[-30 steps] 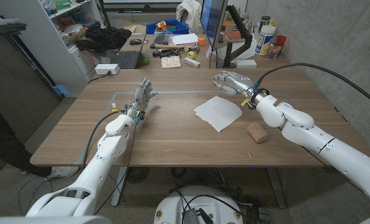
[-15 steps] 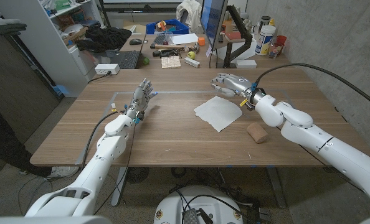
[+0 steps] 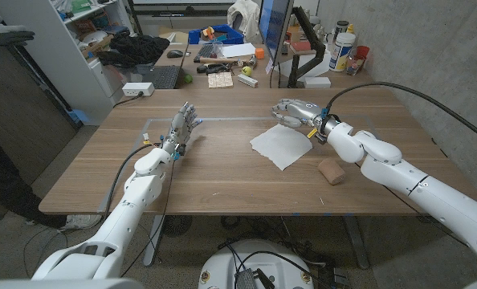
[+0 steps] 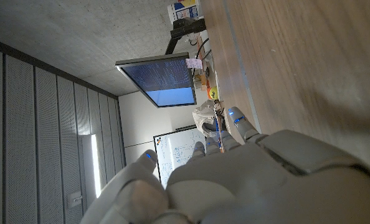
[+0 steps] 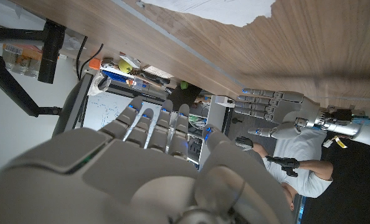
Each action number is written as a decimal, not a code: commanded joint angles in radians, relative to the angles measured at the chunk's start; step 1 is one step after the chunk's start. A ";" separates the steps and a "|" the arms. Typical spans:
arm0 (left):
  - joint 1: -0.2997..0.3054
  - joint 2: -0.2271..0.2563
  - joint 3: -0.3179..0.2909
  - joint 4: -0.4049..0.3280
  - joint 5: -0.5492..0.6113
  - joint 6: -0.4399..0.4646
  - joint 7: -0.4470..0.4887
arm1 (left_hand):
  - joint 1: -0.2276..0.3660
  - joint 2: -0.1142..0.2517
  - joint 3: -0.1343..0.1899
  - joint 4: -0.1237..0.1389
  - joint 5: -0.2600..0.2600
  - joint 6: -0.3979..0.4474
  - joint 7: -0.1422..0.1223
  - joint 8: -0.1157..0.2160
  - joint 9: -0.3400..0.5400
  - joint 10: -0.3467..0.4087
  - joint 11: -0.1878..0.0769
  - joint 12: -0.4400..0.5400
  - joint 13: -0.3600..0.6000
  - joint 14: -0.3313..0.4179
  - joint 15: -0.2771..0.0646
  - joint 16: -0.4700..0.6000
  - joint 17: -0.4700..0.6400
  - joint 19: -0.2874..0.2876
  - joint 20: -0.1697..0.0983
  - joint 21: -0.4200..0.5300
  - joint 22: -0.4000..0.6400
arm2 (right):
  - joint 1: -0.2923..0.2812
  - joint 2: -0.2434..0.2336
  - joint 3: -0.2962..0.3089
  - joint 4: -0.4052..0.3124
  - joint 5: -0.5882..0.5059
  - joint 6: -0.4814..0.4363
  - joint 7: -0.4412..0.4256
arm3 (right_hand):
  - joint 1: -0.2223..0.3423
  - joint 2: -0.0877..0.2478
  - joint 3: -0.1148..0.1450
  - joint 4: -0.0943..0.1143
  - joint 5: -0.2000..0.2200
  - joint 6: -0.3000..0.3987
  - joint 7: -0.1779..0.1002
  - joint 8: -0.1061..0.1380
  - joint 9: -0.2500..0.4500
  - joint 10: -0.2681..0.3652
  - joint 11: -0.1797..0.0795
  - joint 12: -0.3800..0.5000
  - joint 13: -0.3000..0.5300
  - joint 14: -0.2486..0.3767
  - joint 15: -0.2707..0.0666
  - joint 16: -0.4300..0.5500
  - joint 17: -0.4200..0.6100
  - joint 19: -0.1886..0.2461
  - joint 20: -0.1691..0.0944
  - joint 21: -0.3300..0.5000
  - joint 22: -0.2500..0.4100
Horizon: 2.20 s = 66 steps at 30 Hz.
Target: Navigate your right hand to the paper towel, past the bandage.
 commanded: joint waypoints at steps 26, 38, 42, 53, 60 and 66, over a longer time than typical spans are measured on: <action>0.010 0.001 0.000 -0.016 0.007 0.009 0.006 | 0.004 0.096 -0.010 0.001 0.007 -0.072 -0.006 0.000 0.004 -0.105 0.002 0.004 0.002 -0.216 -0.022 0.001 0.003 -0.225 -0.035 -0.008 0.003 | 0.015 -0.004 -0.032 0.000 -0.015 -0.035 0.062 | 0.045 0.035 0.024 -0.012 0.004 0.024 -0.001 -0.004 0.001 0.022 -0.007 -0.004 0.003 0.027 -0.052 0.002 -0.006 0.028 -0.061 0.003 0.002; 0.013 0.001 0.001 -0.019 0.007 0.013 0.008 | 0.004 0.096 -0.012 0.001 0.008 -0.071 -0.005 0.000 0.004 -0.104 0.006 0.004 0.002 -0.215 -0.021 0.001 0.003 -0.225 -0.033 -0.010 0.003 | 0.022 -0.003 -0.041 0.003 -0.018 -0.039 0.078 | 0.077 0.036 0.043 -0.033 0.004 0.024 -0.003 -0.007 0.001 0.023 -0.012 -0.008 0.002 0.036 -0.055 0.000 -0.008 0.035 -0.059 0.003 0.001; 0.013 0.001 0.001 -0.019 0.008 0.014 0.008 | 0.004 0.096 -0.012 0.001 0.008 -0.071 -0.005 0.000 0.004 -0.105 0.006 0.004 0.002 -0.215 -0.021 0.001 0.003 -0.225 -0.034 -0.010 0.003 | 0.024 -0.003 -0.044 0.004 -0.019 -0.042 0.086 | 0.084 0.036 0.047 -0.037 0.003 0.025 -0.004 -0.008 0.001 0.024 -0.012 -0.008 0.002 0.038 -0.055 0.000 -0.007 0.036 -0.059 0.003 0.001; 0.015 0.002 0.001 -0.020 0.008 0.015 0.008 | 0.005 0.097 -0.013 0.001 0.009 -0.071 -0.005 0.000 0.004 -0.104 0.005 0.004 0.002 -0.215 -0.021 0.000 0.003 -0.224 -0.034 -0.012 0.003 | 0.032 0.000 -0.056 0.011 -0.018 -0.047 0.109 | 0.095 0.036 0.052 -0.041 0.001 0.030 -0.005 -0.007 0.001 0.028 -0.012 -0.009 0.002 0.041 -0.056 0.000 -0.005 0.038 -0.059 0.002 0.002; 0.017 0.002 0.000 -0.022 0.008 0.015 0.010 | 0.005 0.097 -0.013 0.001 0.009 -0.072 -0.005 0.000 0.004 -0.107 0.002 0.002 0.002 -0.216 -0.021 0.000 0.003 -0.224 -0.035 -0.014 0.003 | 0.036 0.001 -0.063 0.013 -0.019 -0.052 0.123 | 0.099 0.037 0.054 -0.042 0.000 0.033 -0.006 -0.007 0.001 0.030 -0.013 -0.009 0.003 0.041 -0.057 0.000 -0.004 0.039 -0.057 0.002 0.002; 0.018 0.002 0.000 -0.024 0.008 0.015 0.011 | 0.005 0.097 -0.014 0.001 0.009 -0.072 -0.005 0.000 0.004 -0.105 0.003 0.003 0.002 -0.215 -0.021 0.001 0.003 -0.223 -0.035 -0.014 0.003 | 0.040 -0.001 -0.067 0.013 -0.018 -0.050 0.136 | 0.103 0.037 0.055 -0.042 -0.001 0.035 -0.005 -0.007 0.002 0.031 -0.011 -0.010 0.003 0.041 -0.057 0.000 -0.003 0.040 -0.057 0.002 0.002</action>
